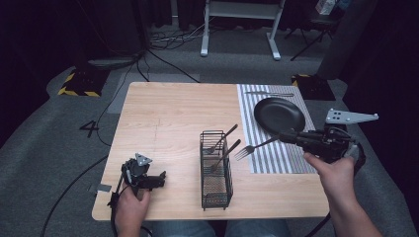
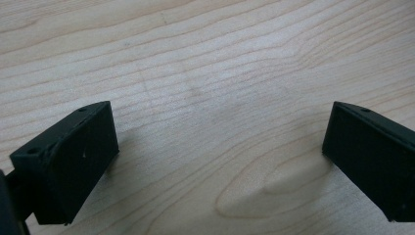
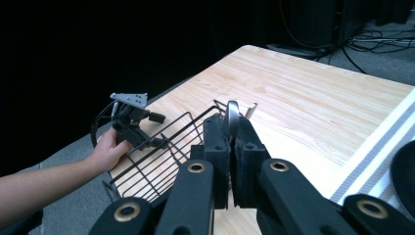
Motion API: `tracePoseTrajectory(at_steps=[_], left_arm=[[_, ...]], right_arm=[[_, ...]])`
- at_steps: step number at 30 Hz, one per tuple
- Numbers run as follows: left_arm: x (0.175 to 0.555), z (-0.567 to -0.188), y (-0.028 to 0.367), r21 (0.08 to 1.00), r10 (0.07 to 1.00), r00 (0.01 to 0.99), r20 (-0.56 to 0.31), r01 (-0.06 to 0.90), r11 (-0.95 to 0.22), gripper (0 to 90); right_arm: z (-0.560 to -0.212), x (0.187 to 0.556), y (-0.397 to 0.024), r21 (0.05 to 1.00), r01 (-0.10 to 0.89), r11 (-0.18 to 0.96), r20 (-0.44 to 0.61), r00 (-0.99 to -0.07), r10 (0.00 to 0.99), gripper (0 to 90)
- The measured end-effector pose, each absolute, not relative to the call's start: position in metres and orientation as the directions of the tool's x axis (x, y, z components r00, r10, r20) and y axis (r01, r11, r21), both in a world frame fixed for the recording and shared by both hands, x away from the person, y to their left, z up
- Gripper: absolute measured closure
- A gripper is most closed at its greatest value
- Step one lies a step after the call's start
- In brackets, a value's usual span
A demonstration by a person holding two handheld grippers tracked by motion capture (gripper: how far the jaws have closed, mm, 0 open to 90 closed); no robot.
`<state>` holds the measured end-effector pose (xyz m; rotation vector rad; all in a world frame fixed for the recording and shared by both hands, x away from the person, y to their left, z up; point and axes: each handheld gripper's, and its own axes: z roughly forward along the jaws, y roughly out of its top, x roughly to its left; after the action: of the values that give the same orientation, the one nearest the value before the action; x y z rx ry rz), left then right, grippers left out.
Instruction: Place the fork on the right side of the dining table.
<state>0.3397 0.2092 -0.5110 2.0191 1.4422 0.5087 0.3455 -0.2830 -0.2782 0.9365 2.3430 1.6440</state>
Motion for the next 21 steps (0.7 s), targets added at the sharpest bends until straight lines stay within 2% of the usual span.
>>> tracePoseTrajectory(at_steps=[21], left_arm=[[0.340, -0.511, 0.209, 0.664, 0.941, 0.336, -0.034, 0.712, -0.230, 0.1]], right_arm=[[-0.281, 0.381, -0.329, 0.878, 0.464, 0.115, 0.273, -0.684, 0.676, 87.1]])
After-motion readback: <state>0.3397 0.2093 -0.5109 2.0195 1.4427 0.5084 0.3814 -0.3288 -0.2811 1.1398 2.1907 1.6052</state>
